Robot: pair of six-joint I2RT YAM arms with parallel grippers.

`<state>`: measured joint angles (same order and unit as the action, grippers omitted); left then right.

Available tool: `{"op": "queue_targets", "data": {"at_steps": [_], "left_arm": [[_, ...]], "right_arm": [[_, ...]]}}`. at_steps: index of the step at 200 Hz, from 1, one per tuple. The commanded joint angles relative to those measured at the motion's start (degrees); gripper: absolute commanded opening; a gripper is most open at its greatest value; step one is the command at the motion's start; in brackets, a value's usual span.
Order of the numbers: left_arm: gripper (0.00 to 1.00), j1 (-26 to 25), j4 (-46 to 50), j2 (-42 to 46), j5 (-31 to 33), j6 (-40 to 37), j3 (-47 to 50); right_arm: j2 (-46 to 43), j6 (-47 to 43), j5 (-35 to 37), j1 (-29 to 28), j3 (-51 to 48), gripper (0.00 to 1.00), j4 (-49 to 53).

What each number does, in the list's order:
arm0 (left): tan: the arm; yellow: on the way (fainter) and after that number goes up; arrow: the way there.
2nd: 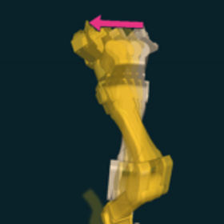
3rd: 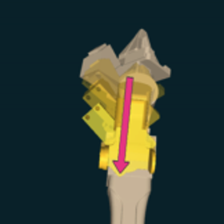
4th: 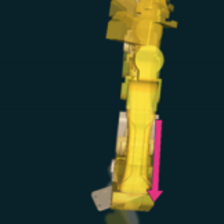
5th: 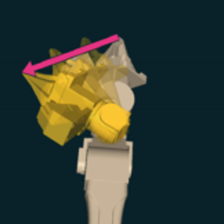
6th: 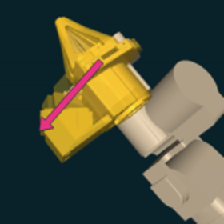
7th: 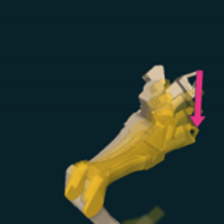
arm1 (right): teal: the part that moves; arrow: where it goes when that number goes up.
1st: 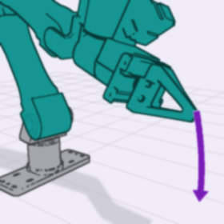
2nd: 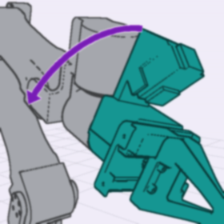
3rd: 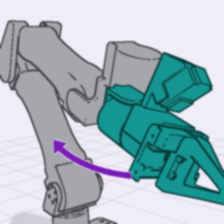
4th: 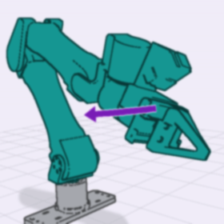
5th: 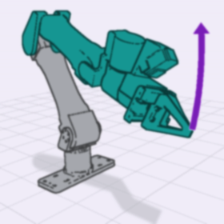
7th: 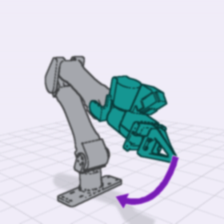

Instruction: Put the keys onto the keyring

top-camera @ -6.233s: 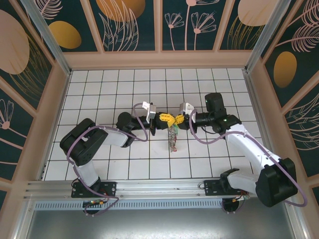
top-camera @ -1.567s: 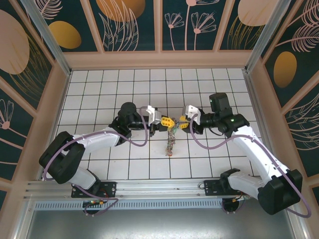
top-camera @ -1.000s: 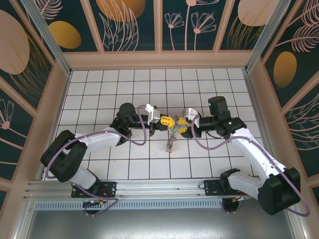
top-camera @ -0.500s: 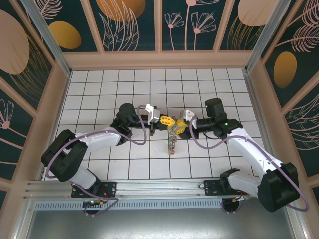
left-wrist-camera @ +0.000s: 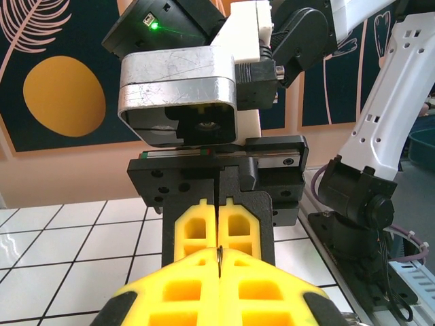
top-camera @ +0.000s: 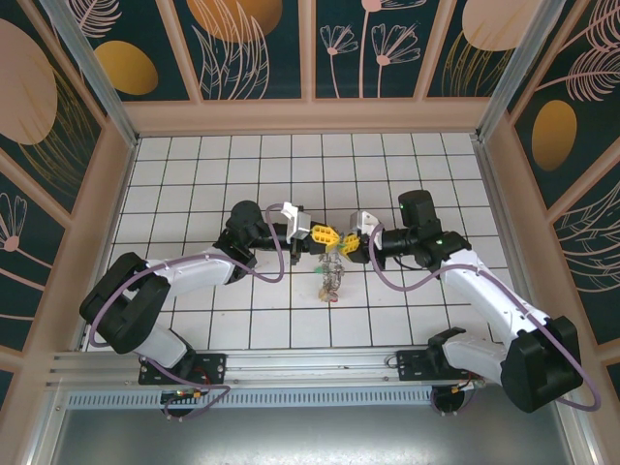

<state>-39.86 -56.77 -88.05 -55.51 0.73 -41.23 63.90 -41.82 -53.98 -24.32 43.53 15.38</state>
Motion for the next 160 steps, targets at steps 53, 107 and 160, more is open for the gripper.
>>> {"op": "queue_targets", "data": {"at_steps": [53, 107, 160], "left_arm": [[0.00, 0.6, -1.4, 1.7, 0.0, -0.6, 0.2], [0.00, 0.9, -0.2, 1.8, 0.7, -0.7, 0.2], [0.00, 1.2, 1.4, 2.3, 0.6, -1.9, 0.4]], "right_arm": [[-3.5, -1.1, 3.1, -0.2, 1.3, 0.00, 0.5], [-5.6, -1.5, 5.2, -0.2, 1.6, 0.00, -0.2], [-6.3, -3.0, 7.1, -0.1, 3.2, 0.00, 2.4]]}}
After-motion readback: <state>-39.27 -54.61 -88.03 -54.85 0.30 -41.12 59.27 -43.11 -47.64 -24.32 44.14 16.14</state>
